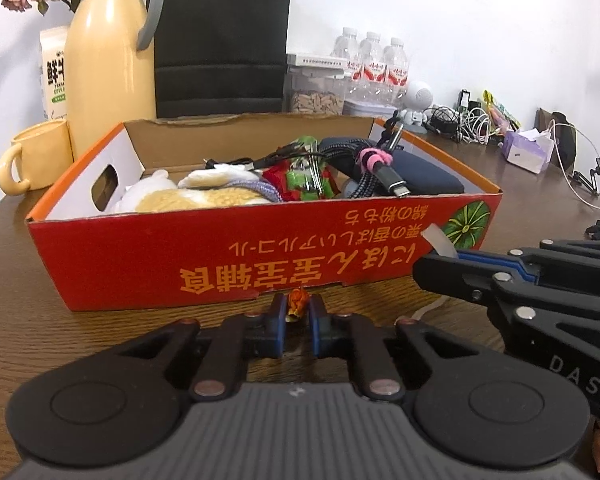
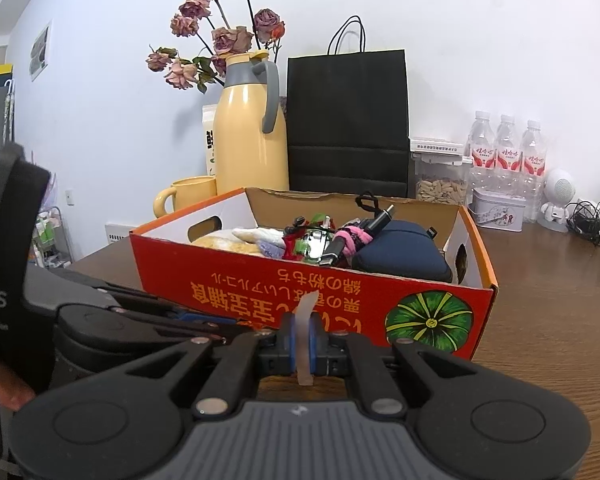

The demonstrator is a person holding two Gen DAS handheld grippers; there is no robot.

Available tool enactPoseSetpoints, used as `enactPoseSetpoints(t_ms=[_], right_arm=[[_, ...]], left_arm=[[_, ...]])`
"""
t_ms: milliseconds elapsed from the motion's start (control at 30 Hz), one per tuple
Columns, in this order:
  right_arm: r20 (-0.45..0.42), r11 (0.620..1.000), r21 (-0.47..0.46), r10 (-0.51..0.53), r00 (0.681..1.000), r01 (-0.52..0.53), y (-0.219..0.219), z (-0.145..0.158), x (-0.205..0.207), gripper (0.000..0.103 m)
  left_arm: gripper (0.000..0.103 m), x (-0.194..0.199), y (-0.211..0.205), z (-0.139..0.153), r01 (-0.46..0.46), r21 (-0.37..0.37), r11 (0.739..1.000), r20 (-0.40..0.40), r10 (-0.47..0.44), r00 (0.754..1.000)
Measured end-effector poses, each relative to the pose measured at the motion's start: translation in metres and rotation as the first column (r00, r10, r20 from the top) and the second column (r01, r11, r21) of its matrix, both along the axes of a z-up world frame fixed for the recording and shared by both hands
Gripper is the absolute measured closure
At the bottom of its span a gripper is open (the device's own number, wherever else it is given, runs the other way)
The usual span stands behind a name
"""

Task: Organize objects
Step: 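Carry the keychain and white hook into the box and open both grippers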

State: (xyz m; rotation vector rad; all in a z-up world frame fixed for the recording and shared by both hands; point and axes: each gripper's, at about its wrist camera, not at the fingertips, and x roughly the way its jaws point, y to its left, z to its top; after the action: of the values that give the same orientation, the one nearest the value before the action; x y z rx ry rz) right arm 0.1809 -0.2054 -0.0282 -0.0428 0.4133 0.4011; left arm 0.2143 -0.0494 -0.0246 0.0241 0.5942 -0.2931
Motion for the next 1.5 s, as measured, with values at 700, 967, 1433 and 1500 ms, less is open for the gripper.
enactPoseSetpoints(t_ms=[700, 967, 1433, 1500], right_arm=[[0.124, 1.0, 0.015, 0.016, 0.992, -0.018, 0.001, 0.022, -0.01, 0.098], [0.187, 0.999, 0.029, 0.015, 0.982, -0.02, 0.014, 0.05, 0.017, 0.098], [0.167, 0.997, 0.052, -0.07, 0.983, 0.062, 0.033, 0.05, 0.101, 0.098], [0.145, 0.997, 0.043, -0.071, 0.987, 0.065, 0.032, 0.042, 0.106, 0.098]], left_arm=[[0.091, -0.038, 0.016, 0.031, -0.085, -0.081, 0.993, 0.165, 0.097, 0.982], [0.091, -0.011, 0.028, 0.062, -0.133, -0.115, 0.984, 0.221, 0.155, 0.963], [0.09, 0.066, 0.028, 0.069, -0.209, -0.119, 0.971, 0.239, 0.232, 0.943], [0.09, 0.071, 0.029, 0.064, -0.216, -0.106, 0.971, 0.23, 0.235, 0.944]])
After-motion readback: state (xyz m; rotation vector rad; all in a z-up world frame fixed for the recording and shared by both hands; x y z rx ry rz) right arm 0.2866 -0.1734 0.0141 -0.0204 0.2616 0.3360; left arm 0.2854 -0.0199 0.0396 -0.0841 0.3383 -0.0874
